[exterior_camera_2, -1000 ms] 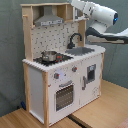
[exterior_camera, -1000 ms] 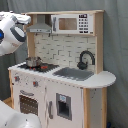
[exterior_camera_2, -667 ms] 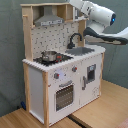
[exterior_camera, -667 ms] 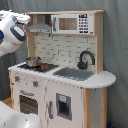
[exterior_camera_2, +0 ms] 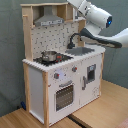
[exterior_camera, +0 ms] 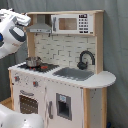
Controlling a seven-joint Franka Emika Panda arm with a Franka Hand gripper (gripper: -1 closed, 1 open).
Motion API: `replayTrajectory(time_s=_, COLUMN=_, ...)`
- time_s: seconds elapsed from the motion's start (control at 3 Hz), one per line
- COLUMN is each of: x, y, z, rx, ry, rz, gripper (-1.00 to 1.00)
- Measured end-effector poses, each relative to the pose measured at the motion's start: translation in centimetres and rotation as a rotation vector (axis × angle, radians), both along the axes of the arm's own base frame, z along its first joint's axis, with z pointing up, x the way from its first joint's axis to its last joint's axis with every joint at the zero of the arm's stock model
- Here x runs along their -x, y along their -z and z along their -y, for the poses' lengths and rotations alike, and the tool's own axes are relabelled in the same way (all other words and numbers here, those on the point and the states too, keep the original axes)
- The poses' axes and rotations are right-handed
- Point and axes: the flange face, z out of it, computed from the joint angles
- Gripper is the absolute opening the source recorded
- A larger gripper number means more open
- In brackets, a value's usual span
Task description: Play with the kitchen
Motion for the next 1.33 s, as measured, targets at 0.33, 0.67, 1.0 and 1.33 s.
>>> replayTrajectory(time_s=0.33, x=0.1, y=0.5, z=-0.4, rx=-0.07, ry=0.0, rz=0.019, gripper=1.0)
replayTrajectory(time_s=0.67, x=0.1, y=1.3, z=-1.0, rx=-0.14, ry=0.002, rz=0.028, gripper=1.0)
replayTrajectory(time_s=1.0, x=0.1, y=2.3, z=-1.6, rx=-0.21, ry=0.007, rz=0.03, gripper=1.0)
replayTrajectory(time_s=1.33, x=0.1, y=3.1, z=-2.1, rx=-0.285, ry=0.015, rz=0.029, gripper=1.0)
